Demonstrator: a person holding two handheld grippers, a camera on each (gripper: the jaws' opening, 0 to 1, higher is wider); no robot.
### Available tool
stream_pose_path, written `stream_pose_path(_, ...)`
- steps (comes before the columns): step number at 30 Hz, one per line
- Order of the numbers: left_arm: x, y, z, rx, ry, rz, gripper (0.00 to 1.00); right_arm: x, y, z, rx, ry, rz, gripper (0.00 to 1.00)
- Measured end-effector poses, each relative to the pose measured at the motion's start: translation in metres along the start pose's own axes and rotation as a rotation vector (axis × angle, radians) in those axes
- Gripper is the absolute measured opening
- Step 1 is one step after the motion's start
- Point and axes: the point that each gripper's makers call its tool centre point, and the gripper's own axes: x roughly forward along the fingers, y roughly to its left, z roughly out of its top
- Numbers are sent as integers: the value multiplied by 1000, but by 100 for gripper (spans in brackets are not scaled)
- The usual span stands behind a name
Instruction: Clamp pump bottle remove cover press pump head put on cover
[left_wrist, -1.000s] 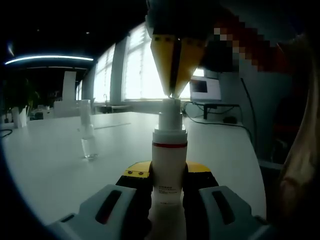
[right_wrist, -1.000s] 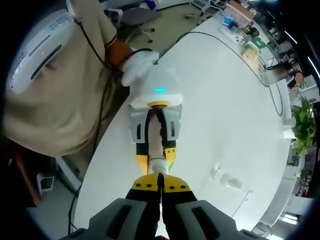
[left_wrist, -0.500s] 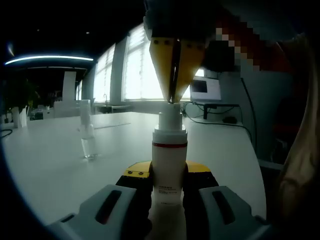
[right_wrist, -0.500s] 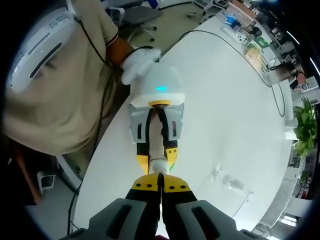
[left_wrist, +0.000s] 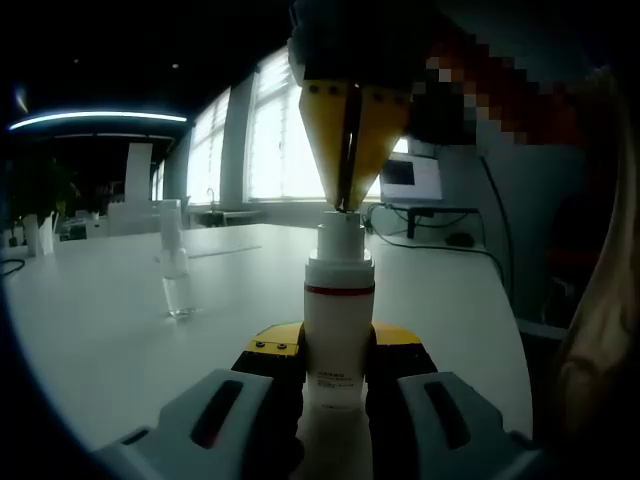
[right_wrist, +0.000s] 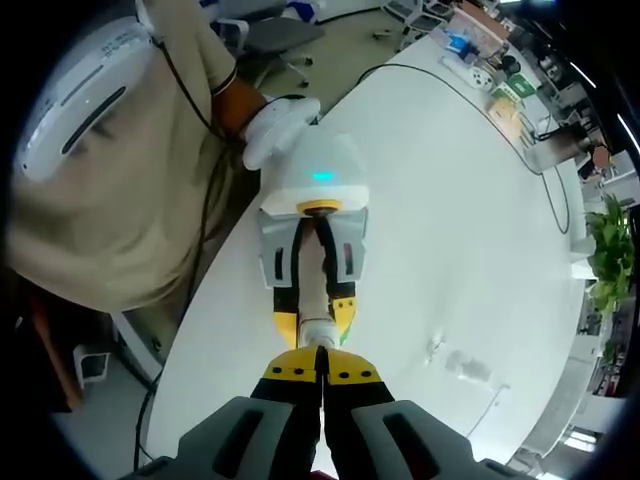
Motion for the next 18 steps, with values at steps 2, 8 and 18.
stream_pose_path(2, 0, 0, 0, 0, 0, 0, 14, 0, 0, 0, -3, 2, 1, 0)
stream_pose_path(8, 0, 1, 0, 1, 0, 0, 14, 0, 0, 0, -9, 10, -4, 0)
stream_pose_path(18, 0, 1, 0, -2, 0, -3, 14, -7, -1, 1, -28, 19, -24, 0)
